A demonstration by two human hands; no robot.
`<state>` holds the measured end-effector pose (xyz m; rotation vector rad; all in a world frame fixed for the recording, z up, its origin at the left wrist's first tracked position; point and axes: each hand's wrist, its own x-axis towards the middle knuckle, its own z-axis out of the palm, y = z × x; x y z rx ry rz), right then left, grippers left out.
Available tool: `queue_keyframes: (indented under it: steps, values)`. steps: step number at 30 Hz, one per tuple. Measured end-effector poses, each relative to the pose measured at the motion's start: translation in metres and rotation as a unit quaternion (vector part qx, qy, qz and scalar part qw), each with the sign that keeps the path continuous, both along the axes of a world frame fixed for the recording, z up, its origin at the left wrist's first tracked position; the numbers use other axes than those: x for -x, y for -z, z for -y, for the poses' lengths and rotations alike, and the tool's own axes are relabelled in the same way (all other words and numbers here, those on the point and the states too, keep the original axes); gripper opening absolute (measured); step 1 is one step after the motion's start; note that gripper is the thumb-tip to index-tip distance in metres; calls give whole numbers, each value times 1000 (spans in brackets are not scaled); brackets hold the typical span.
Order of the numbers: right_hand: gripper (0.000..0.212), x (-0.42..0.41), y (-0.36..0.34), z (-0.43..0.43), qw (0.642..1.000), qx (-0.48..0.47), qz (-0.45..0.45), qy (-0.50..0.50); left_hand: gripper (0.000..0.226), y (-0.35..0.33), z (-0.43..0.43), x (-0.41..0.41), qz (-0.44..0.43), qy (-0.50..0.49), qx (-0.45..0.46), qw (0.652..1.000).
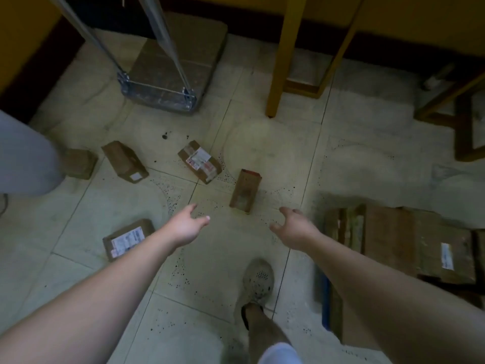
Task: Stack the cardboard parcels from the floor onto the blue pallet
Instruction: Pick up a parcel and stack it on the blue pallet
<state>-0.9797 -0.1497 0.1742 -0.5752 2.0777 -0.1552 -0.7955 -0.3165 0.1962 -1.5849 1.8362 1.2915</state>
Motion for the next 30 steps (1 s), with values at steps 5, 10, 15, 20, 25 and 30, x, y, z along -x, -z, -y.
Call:
queue_keyframes:
  steps: [5,10,15,20,25,30]
  values:
    - [68,29,50,27,1000,-14,17,17,65,50,43,31,13,49,-18,999]
    - [67,43,117,56,998,-17,34,51,63,130,74,68,17,80,-51,995]
    - [68,47,224,90,990,9,63,128,65,258,90,101,22,96,-76,992]
    - [58,41,330,119,961,51,126,239,70,369,100,122,7,39,-84,996]
    - [44,18,380,135,939,114,146,291,55,411,91,122,-40,-28,-165,985]
    - [40,6,325,125,938,127,121,300,41,355,85,112,-79,-43,-157,983]
